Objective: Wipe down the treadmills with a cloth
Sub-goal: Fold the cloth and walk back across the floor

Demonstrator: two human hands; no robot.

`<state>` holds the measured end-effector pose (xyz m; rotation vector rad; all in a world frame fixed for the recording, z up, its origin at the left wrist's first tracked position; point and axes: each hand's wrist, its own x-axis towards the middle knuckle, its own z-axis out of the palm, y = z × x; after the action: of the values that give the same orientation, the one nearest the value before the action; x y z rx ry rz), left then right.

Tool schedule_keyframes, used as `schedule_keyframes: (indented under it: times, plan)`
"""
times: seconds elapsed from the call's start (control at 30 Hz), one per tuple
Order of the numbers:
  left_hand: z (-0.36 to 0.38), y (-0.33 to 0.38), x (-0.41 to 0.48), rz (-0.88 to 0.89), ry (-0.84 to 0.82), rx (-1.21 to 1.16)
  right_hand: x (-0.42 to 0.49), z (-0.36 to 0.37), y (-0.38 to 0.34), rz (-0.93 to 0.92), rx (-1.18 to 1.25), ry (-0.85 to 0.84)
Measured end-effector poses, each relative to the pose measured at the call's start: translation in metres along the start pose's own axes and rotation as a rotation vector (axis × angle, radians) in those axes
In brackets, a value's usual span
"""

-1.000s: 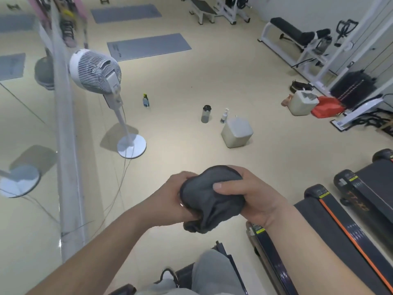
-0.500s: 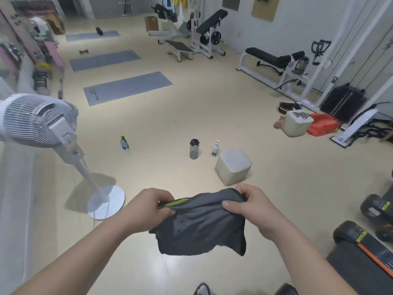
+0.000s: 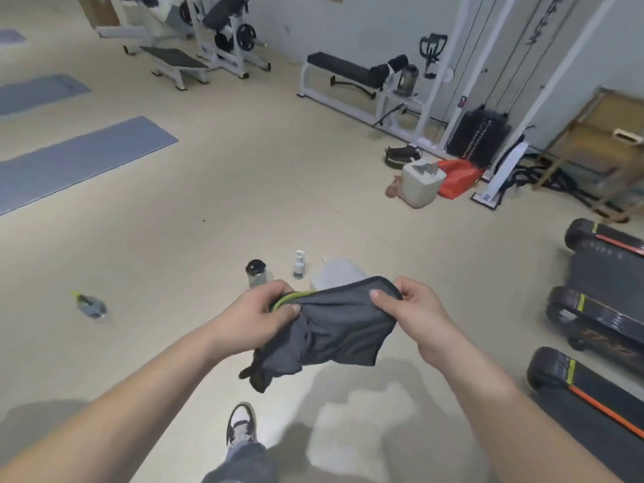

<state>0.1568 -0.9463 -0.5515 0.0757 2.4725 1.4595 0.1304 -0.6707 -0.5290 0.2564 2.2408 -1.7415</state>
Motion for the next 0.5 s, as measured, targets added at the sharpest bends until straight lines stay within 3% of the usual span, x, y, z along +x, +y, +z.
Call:
schedule_keyframes:
  times: [0.13, 0.27, 0.37, 0.5]
  plan:
    - [-0.048, -0.008, 0.094, 0.018, -0.268, -0.140, 0.071, 0.000, -0.012, 0.067, 0.057, 0.111]
    - [-0.085, 0.004, 0.180, 0.006, -0.464, -0.042, 0.112, -0.013, -0.032, 0.075, -0.022, 0.166]
    - [-0.093, 0.017, 0.238, 0.112, -0.483, 0.251, 0.138, -0.023, -0.034, 0.084, -0.283, 0.138]
    - [-0.085, 0.025, 0.303, 0.144, -0.464, 0.357, 0.185, -0.036, -0.025, 0.125, -0.405, 0.137]
